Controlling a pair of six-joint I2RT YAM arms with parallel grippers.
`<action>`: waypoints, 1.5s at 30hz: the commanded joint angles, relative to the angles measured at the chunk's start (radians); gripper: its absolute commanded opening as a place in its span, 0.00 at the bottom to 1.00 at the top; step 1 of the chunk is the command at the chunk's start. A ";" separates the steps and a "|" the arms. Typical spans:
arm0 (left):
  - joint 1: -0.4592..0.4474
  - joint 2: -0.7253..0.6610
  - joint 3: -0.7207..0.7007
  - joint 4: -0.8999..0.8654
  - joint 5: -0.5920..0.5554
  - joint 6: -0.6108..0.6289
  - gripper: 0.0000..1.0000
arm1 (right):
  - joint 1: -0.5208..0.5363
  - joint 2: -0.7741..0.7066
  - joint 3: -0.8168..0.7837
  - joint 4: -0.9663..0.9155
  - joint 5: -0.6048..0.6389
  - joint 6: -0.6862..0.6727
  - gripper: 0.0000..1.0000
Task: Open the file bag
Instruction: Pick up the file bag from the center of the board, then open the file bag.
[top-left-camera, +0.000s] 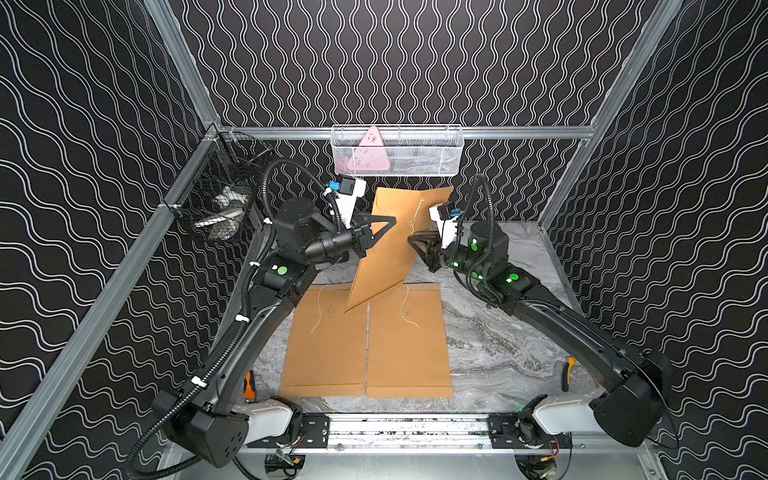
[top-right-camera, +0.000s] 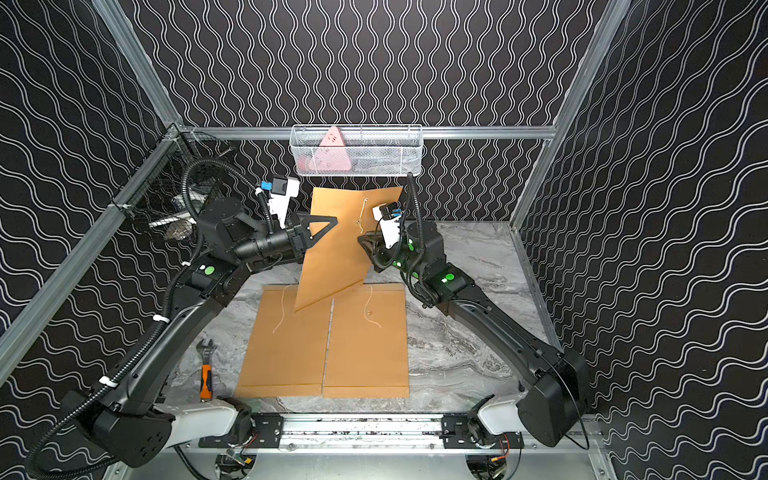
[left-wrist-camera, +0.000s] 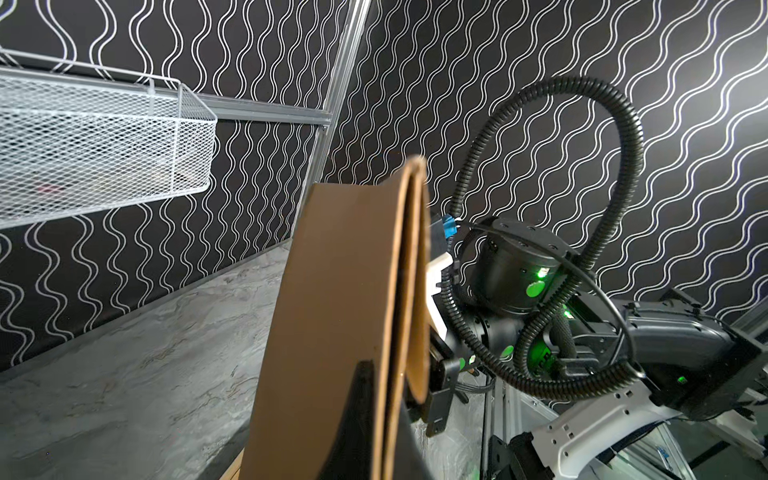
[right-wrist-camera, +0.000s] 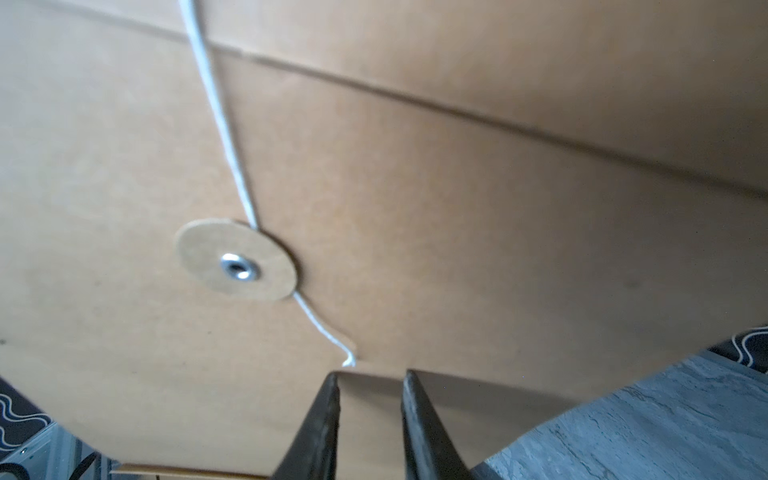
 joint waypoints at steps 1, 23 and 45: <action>-0.008 -0.013 0.017 -0.027 0.044 0.066 0.00 | 0.003 -0.014 -0.019 0.102 -0.042 -0.014 0.29; -0.043 -0.006 0.042 -0.080 0.071 0.118 0.00 | 0.004 -0.030 -0.043 0.186 -0.049 -0.028 0.25; -0.045 -0.017 0.000 -0.046 0.021 0.111 0.00 | 0.004 -0.047 -0.065 0.174 0.006 -0.004 0.00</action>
